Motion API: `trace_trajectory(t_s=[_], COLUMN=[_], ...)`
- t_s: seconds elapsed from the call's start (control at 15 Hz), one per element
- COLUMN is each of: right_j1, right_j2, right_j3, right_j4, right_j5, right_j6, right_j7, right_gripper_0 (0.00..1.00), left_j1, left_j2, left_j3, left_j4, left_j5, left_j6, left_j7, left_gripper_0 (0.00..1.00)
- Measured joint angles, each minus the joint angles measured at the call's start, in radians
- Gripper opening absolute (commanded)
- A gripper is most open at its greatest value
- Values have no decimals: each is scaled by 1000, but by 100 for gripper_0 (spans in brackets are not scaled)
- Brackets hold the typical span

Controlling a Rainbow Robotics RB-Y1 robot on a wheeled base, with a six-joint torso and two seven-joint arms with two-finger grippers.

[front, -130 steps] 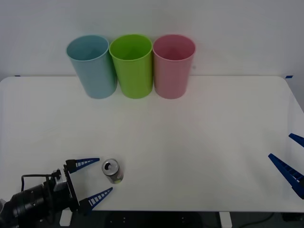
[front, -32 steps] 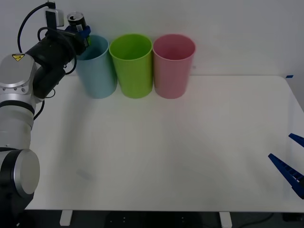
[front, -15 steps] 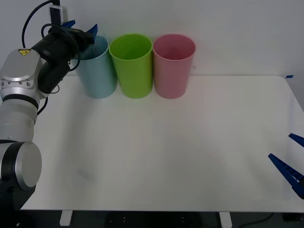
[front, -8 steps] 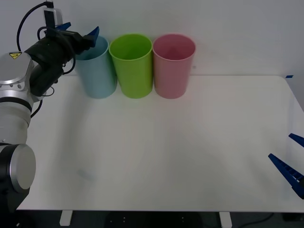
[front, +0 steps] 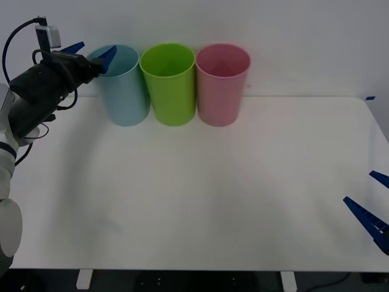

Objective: Grasp the object on the table and drop it into the matching bin: aluminum can to the light blue bin, PET bottle to the pink bin.

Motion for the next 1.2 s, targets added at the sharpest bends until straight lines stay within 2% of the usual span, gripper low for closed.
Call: trace_trajectory(t_s=[0.13, 0.33, 0.47, 0.87, 1.2], right_j1=[0, 0, 0, 0, 0], right_j2=[0, 0, 0, 0, 0], right_j3=[0, 0, 0, 0, 0], right_j4=[0, 0, 0, 0, 0], right_j5=[0, 0, 0, 0, 0], right_j6=[0, 0, 0, 0, 0], right_j7=[0, 0, 0, 0, 0], right_gripper_0=[100, 100, 100, 100, 100], left_j1=[57, 183, 257, 370, 467], left_j2=[13, 15, 16, 60, 89], left_j3=[-9, -14, 5, 75, 93], left_j4=[-46, -182, -248, -276, -311], left_j5=[62, 141, 175, 184, 185], left_j6=[-31, -60, -123, -397, -556], left_j7=[-9, -15, -19, -16, -73], left_gripper_0=[100, 100, 100, 100, 100])
